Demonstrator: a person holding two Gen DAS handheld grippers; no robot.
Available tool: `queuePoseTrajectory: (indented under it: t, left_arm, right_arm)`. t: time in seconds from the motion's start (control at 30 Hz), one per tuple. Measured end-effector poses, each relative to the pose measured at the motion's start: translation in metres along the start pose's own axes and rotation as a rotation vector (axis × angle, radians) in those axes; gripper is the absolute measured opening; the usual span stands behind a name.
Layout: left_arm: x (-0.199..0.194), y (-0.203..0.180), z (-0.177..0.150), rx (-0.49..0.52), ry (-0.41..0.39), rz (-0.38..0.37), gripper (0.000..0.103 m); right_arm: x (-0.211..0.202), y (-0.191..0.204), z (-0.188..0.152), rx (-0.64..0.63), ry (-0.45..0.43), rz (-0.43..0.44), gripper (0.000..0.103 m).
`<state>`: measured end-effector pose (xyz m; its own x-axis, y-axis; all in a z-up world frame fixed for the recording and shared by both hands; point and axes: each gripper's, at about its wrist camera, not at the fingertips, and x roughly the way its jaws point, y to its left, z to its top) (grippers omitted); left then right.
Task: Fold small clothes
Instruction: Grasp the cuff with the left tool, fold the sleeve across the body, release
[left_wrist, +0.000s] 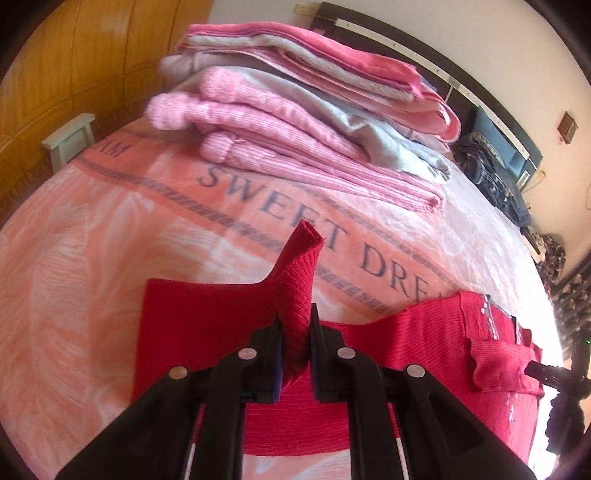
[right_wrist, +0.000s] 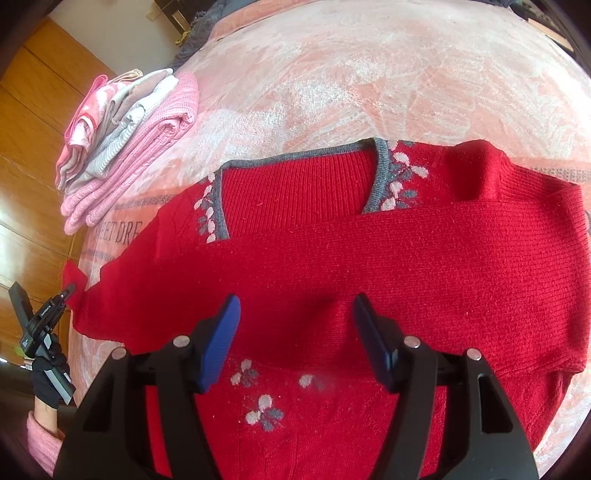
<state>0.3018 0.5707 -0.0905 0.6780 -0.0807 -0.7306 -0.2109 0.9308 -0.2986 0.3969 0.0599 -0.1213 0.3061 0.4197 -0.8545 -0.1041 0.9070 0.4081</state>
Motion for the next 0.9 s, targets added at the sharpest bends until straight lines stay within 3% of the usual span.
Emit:
queuePoseTrajectory:
  t: [0.3, 0.67, 0.9]
  left_arm:
    - [0.03, -0.106, -0.02, 0.086, 0.057, -0.155, 0.011]
    - [0.055, -0.214, -0.043, 0.15, 0.111, -0.337, 0.011]
    - [0.069, -0.26, -0.067, 0.207, 0.169, -0.393, 0.011]
  right_arm:
    - [-0.001, -0.02, -0.006, -0.012, 0.024, -0.024, 0.063]
    - [-0.014, -0.037, -0.011, -0.009, 0.016, 0.017, 0.062]
    - [-0.02, -0.051, -0.011, 0.007, 0.006, 0.015, 0.062]
